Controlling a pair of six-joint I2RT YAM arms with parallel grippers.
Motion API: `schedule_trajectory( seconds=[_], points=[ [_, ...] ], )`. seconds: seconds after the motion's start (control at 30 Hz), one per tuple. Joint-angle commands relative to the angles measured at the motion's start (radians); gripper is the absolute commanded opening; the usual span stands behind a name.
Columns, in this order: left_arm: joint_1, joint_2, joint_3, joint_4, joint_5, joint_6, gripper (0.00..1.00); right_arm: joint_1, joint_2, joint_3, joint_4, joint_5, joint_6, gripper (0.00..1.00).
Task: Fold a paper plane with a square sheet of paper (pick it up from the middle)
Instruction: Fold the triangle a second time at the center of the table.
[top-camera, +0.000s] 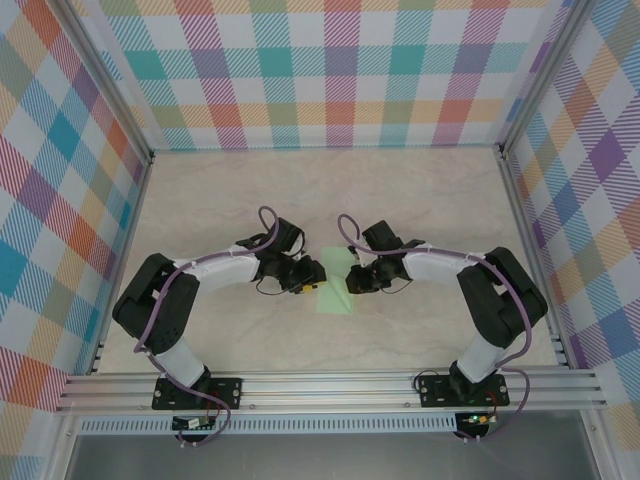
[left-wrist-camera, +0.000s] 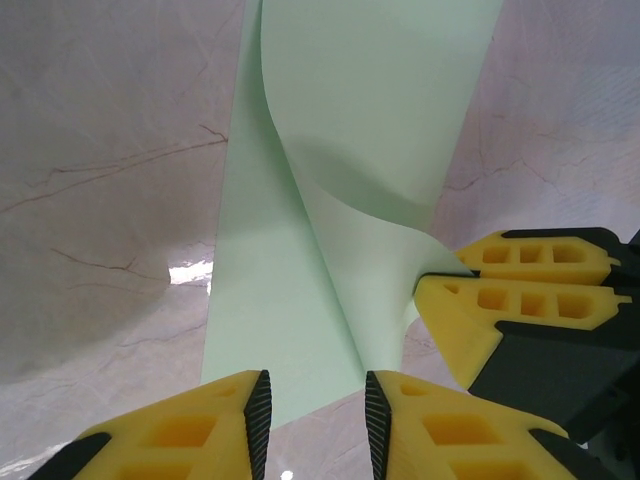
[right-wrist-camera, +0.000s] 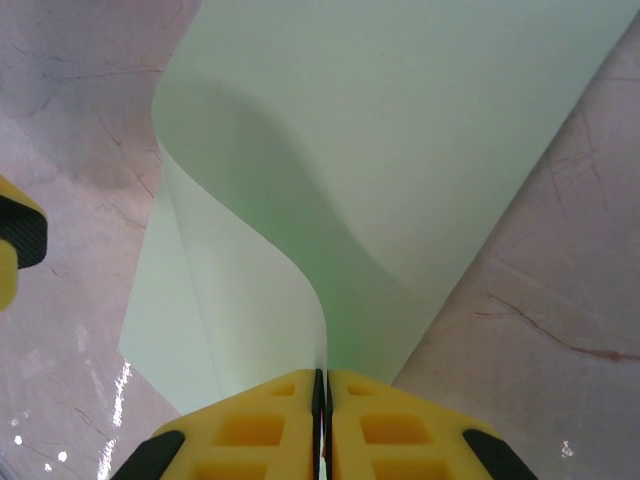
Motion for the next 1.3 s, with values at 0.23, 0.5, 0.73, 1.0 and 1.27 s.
schedule_trajectory(
  seconds=[0.23, 0.5, 0.73, 1.0, 1.27],
  points=[
    [-0.015, 0.025, 0.024, 0.075, 0.005, -0.042, 0.30, -0.017, 0.047, 0.048, -0.010, -0.041, -0.060, 0.11],
    [-0.020, 0.032, 0.020, 0.103, 0.003, -0.066, 0.29, -0.030, 0.054, 0.052, -0.010, -0.056, -0.077, 0.11],
    [-0.034, 0.049, 0.019, 0.159, 0.014, -0.107, 0.27, -0.037, 0.071, 0.062, -0.011, -0.082, -0.091, 0.12],
    [-0.034, 0.062, -0.007, 0.244, 0.023, -0.174, 0.20, -0.044, 0.082, 0.062, -0.011, -0.096, -0.100, 0.12],
    [-0.043, 0.079, -0.035, 0.328, 0.035, -0.236, 0.16, -0.052, 0.086, 0.060, -0.008, -0.098, -0.103, 0.12]
  ],
)
